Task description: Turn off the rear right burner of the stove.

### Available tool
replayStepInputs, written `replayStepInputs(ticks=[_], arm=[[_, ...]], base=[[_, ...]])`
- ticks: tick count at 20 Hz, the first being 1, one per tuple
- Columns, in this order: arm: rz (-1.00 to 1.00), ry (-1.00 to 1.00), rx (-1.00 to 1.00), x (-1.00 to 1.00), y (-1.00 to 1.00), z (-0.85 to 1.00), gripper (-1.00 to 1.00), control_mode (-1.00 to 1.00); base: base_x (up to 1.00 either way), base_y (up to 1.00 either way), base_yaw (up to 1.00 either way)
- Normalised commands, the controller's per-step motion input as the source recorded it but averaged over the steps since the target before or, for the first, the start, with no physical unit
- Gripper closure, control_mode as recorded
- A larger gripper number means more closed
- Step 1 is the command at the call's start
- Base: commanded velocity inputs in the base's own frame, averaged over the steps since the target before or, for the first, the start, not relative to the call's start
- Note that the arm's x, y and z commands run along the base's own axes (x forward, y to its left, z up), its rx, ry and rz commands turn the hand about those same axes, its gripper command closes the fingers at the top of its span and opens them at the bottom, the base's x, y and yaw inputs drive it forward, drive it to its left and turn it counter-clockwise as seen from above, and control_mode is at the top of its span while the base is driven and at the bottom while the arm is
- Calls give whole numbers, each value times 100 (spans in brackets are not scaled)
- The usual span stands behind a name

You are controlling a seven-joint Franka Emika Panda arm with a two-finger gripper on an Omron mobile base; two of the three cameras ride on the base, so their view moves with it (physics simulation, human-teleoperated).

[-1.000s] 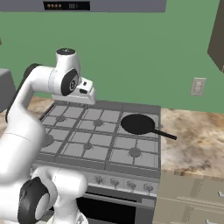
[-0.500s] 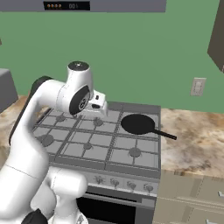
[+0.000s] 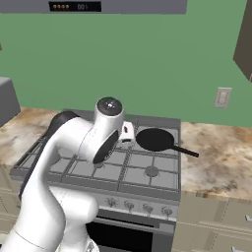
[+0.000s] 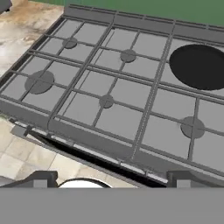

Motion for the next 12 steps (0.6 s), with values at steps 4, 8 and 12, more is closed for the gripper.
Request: replayStepInputs(ticks=[4,8,12], arm=[[33,-18,0,-44,-17,-25,-100,-100],[32,-24,0,-39,-17,-21,-100,-100],[32,-21,0,-29,-24,-28,-100,-100]], base=[[0,0,0],[0,0,0],[0,0,0]])
